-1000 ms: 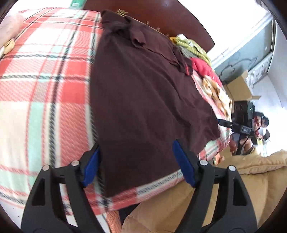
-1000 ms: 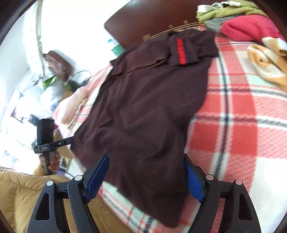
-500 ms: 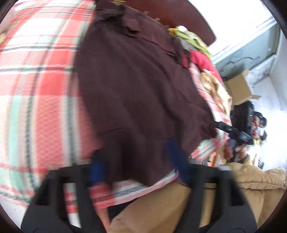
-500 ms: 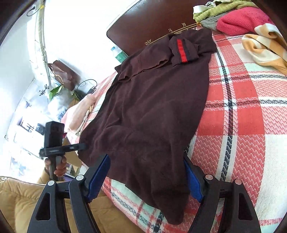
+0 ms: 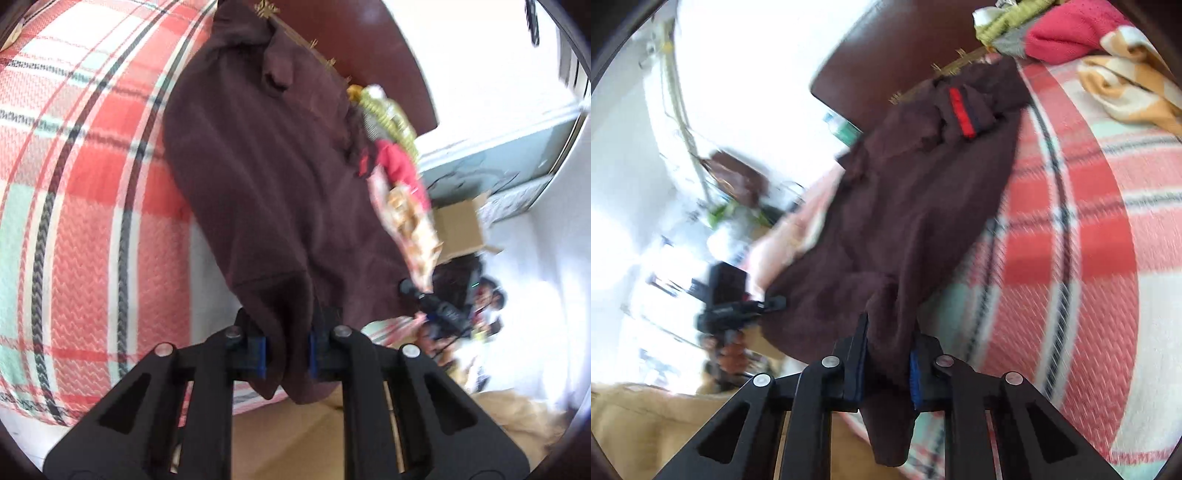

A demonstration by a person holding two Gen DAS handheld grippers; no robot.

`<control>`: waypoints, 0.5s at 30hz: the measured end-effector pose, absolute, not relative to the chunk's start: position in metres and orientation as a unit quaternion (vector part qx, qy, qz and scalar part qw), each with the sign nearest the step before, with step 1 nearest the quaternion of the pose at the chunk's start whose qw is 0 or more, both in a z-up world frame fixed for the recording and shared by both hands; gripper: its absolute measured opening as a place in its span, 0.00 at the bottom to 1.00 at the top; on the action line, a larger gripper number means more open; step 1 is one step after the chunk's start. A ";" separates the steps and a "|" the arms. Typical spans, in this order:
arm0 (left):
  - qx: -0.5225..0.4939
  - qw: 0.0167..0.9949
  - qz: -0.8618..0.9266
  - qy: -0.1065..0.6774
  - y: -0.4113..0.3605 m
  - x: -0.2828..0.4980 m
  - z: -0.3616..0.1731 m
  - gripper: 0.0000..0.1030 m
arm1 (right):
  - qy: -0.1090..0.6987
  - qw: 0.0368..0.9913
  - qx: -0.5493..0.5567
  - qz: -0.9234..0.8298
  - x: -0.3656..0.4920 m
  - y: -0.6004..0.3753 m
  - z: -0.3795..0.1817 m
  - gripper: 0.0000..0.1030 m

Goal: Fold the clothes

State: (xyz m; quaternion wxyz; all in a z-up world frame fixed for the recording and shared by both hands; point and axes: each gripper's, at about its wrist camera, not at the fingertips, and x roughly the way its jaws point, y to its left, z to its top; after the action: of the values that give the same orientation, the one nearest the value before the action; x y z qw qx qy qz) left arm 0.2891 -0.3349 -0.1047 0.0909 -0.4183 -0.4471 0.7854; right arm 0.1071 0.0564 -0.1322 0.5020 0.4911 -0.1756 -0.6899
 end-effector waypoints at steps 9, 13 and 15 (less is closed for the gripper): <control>-0.364 0.126 0.762 -0.521 -0.390 0.229 -0.062 0.17 | -0.254 0.524 0.432 -0.689 0.036 0.050 -0.072 0.16; -0.362 0.112 0.755 -0.536 -0.419 0.176 -0.050 0.17 | -0.271 0.508 0.417 -0.703 -0.017 0.032 -0.051 0.16; -0.360 0.105 0.746 -0.550 -0.437 0.148 -0.051 0.22 | -0.287 0.487 0.429 -0.704 -0.048 0.021 -0.052 0.18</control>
State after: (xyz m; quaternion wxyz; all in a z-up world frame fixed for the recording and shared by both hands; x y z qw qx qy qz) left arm 0.1480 -0.4375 -0.0511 0.1047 -0.3601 -0.5497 0.7464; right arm -0.0478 0.0209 -0.0516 0.4875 0.4290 -0.2866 -0.7044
